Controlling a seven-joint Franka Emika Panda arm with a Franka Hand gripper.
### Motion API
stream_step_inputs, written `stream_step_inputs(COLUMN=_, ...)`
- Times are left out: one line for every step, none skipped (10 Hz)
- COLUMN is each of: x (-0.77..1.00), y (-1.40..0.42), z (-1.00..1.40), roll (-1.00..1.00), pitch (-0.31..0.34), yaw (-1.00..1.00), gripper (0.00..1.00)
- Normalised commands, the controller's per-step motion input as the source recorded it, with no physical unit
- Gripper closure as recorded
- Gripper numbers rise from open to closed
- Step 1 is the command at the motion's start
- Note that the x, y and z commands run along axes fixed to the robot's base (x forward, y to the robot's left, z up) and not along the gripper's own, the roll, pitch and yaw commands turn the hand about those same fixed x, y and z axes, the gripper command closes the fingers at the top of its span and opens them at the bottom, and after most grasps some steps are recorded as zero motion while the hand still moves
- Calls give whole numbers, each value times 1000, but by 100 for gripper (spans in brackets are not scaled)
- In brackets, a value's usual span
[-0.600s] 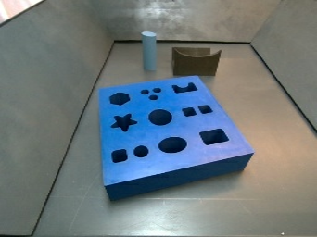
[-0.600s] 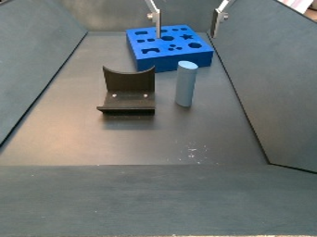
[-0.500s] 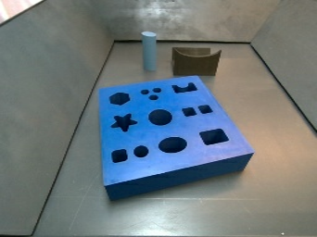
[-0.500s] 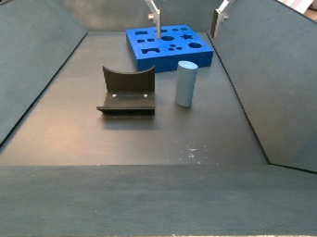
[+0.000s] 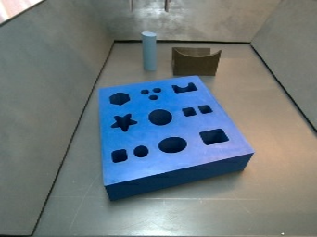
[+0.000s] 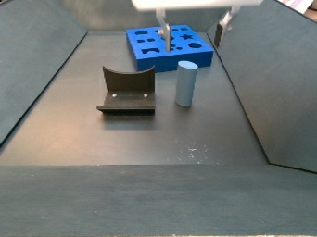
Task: Pick up the oval object. Move up. Move to above the board. Insert the oval object.
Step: Pick up the oval object.
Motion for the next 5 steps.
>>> stream_step_inputs(x=0, y=0, z=-749, roll=0, pitch=10, yaw=1000, gripper=0)
stream_step_inputs(x=0, y=0, z=-774, roll=0, pitch=26, yaw=1000, gripper=0)
stream_step_inputs(x=0, y=-60, z=-880, roll=43, pitch=91, yaw=1000, gripper=0)
stream_step_inputs(x=0, y=-166, z=-929, roll=93, pitch=120, yaw=1000, gripper=0)
stream_step_inputs(x=0, y=-223, z=-906, roll=100, pitch=127, yaw=969, gripper=0)
